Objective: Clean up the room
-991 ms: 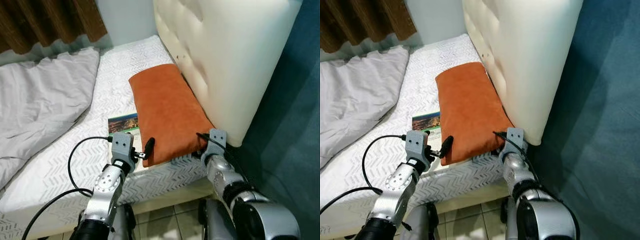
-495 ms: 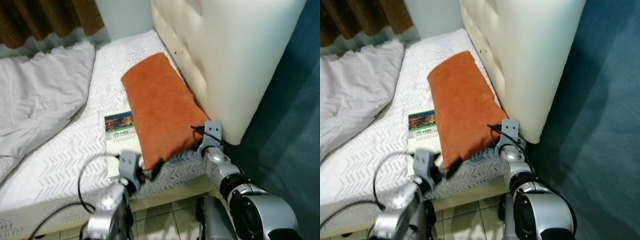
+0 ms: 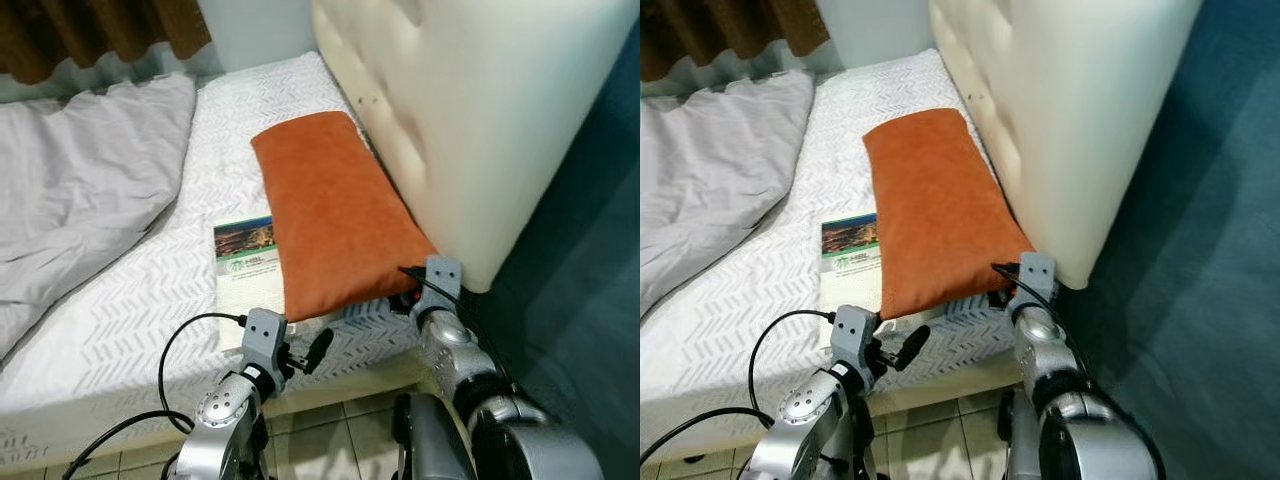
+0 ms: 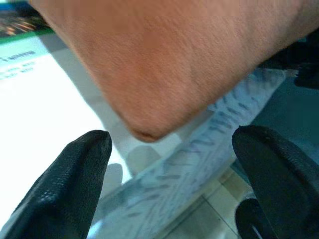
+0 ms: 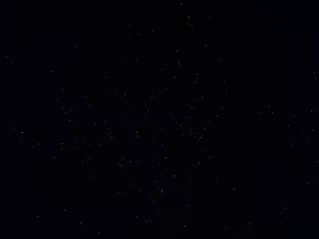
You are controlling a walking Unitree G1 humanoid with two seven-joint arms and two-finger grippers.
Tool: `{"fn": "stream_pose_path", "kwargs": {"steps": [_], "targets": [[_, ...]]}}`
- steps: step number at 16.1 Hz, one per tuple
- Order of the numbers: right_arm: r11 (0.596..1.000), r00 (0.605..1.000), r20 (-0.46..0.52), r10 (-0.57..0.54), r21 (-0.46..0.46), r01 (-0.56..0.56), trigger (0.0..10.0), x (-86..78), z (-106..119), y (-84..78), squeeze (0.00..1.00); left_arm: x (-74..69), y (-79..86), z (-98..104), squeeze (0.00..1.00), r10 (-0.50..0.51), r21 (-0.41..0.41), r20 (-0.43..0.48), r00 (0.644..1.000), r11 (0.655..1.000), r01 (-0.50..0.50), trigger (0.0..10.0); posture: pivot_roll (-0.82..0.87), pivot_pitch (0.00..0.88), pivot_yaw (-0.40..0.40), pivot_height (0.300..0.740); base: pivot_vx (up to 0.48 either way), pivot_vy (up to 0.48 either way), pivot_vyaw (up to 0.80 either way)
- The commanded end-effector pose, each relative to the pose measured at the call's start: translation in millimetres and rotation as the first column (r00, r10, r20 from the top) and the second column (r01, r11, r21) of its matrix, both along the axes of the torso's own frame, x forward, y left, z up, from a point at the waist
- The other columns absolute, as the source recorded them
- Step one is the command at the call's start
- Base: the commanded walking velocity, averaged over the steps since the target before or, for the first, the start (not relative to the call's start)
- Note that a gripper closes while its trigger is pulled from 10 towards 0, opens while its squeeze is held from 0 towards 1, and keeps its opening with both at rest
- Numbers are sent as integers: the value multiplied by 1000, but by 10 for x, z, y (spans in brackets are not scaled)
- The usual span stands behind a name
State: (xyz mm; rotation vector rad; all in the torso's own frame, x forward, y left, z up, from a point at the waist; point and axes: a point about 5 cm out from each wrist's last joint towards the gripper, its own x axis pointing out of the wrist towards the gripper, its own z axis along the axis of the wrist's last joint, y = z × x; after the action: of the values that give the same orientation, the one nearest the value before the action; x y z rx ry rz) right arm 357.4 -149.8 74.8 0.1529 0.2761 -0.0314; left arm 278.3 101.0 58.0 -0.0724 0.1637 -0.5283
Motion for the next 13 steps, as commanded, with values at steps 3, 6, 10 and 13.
{"fn": "stream_pose_path", "kwargs": {"steps": [3,6,10,13], "targets": [[1000,999,-47,6,26,-5,10000,-305,-124,19,0,-2,43,-2,0,12,15,11,1000,1000,-12,10000,-64,114,43,576,0,0,0],[998,999,-40,21,-51,-23,10000,-670,-81,-143,471,-26,48,14,0,18,5,31,999,1000,-18,10000,-76,111,36,576,0,0,0],[990,998,3,59,-126,-58,10000,-952,54,-394,1000,-110,25,19,0,10,-15,37,999,1000,-9,10000,-95,100,38,576,0,0,0],[953,964,49,261,-172,-250,10000,-1117,242,-154,1000,-245,216,23,0,35,11,37,999,999,-35,10000,-99,77,45,576,0,0,0]]}}
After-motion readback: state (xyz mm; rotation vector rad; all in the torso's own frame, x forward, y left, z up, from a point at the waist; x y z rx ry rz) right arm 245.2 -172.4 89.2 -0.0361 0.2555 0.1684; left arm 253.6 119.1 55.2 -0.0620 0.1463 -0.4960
